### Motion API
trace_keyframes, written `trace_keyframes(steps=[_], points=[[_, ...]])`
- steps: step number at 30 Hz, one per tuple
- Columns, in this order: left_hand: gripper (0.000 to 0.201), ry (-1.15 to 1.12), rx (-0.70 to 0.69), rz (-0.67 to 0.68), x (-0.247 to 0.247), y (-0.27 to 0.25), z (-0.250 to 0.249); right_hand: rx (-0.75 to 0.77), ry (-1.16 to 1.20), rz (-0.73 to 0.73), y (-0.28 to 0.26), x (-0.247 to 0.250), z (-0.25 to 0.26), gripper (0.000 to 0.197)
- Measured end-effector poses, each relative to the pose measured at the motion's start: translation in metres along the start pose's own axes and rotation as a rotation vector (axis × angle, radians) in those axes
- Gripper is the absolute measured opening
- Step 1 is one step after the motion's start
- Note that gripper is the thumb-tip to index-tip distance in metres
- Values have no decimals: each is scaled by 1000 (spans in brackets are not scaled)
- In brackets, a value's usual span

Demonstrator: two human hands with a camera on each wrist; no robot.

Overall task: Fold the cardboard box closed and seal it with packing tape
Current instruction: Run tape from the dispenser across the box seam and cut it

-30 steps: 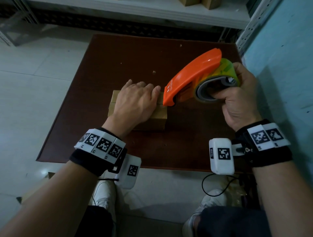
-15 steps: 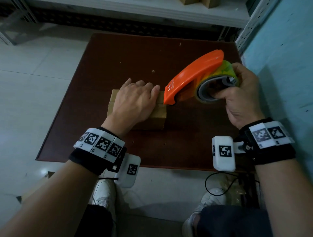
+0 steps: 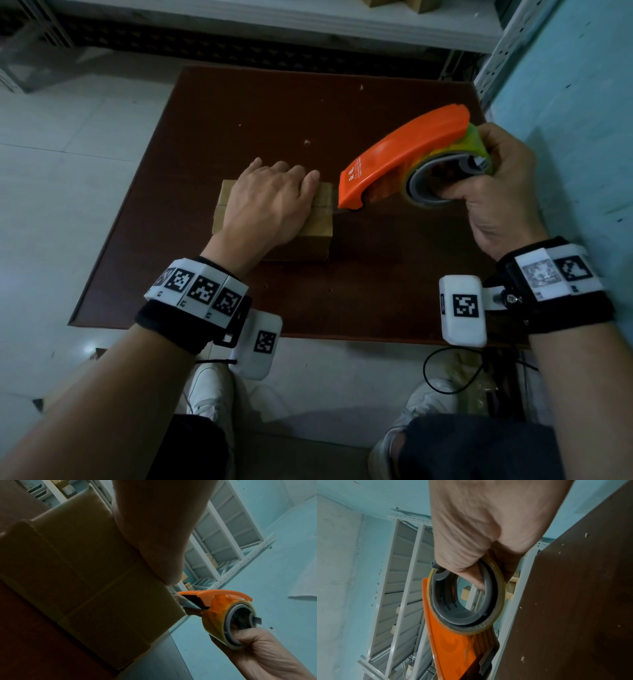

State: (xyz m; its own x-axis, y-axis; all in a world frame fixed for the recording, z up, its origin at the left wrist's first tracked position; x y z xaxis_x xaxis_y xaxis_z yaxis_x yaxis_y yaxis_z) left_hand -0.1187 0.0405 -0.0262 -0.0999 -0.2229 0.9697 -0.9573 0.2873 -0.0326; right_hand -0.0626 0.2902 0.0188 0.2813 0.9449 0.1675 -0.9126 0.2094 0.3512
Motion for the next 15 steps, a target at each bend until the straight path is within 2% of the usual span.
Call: trace_keyframes(steps=[15], points=[[55, 30, 4, -48, 1, 0, -1, 6, -56, 25, -3, 6, 0, 40]])
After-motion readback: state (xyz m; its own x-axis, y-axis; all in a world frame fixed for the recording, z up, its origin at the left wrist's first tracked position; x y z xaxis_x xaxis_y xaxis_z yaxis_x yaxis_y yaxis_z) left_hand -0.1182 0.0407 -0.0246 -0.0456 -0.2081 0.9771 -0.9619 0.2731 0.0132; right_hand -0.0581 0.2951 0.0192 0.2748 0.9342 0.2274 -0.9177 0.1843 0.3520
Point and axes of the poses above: each hand's wrist, its own y-axis towards the middle knuckle, its own x-axis out of the back of the hand, z = x × y, the point moved 10 cm from there along y, towards the middle knuckle, and after that the axes turned 8 degrees about x, right-handed, at the moved point
